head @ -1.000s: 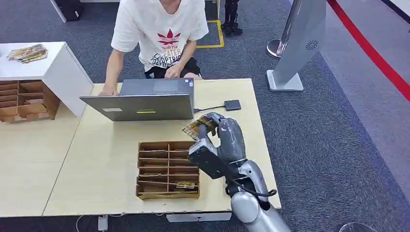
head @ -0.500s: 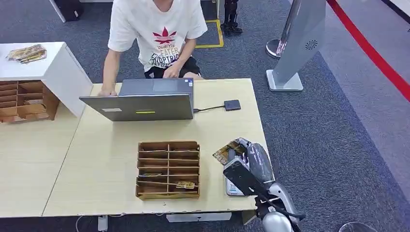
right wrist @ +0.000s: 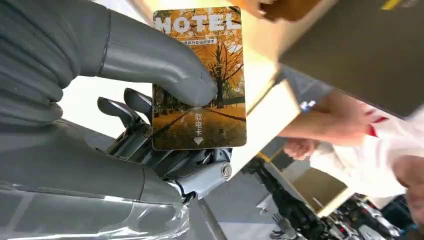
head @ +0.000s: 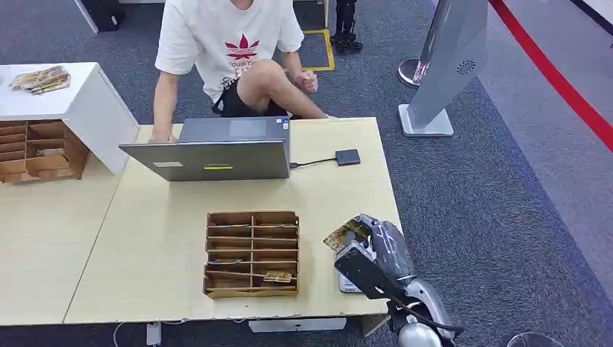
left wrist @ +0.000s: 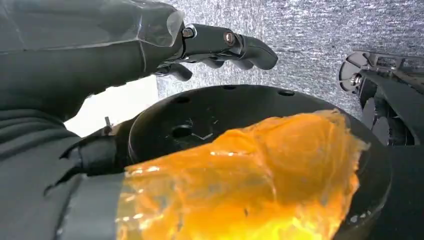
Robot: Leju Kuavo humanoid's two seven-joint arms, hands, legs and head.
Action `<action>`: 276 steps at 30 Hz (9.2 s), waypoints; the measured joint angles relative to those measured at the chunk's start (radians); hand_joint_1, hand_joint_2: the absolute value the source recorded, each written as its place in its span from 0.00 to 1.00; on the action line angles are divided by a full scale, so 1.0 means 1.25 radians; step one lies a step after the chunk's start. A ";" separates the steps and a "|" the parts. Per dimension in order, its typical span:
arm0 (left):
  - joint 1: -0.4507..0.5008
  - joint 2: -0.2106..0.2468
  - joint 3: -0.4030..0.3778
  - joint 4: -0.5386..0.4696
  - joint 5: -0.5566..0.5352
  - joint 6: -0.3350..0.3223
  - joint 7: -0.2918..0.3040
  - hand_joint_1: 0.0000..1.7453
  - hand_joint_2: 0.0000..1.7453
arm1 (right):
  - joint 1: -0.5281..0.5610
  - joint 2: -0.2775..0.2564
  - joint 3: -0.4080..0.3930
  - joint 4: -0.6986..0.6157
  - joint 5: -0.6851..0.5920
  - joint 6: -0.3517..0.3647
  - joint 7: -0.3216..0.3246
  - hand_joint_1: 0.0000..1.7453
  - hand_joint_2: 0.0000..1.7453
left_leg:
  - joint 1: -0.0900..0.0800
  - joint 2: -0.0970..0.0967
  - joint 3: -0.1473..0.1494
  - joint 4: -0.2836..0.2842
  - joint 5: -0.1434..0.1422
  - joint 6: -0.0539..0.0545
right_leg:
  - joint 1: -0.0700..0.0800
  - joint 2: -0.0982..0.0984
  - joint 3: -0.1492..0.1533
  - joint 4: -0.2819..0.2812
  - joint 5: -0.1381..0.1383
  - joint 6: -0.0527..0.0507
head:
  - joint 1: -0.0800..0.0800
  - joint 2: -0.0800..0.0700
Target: Pass the card to the sensor for recognition and then transmit it.
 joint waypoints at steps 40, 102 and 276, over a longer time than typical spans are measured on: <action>-0.001 0.000 0.010 -0.004 -0.052 -0.014 0.022 0.00 0.00 | -0.169 -0.085 0.070 0.330 0.200 0.091 0.065 1.00 1.00 | 0.000 0.000 0.000 0.000 0.000 0.000 | 0.000 0.000 0.001 0.000 0.000 0.000 | 0.000 0.000; -0.001 0.000 0.012 -0.004 -0.053 -0.016 0.021 0.00 0.00 | -0.196 -0.084 0.096 0.382 0.197 0.098 0.064 1.00 1.00 | 0.000 0.000 0.002 0.000 0.000 0.000 | 0.000 0.000 0.002 0.000 0.000 0.000 | 0.000 0.000; 0.018 -0.029 0.081 -0.044 -0.067 -0.005 -0.005 0.00 0.00 | -0.225 -0.088 0.121 0.419 0.172 0.105 0.060 1.00 1.00 | 0.000 0.001 0.004 0.000 0.000 0.000 | 0.000 0.001 0.004 0.000 0.000 0.000 | 0.000 0.000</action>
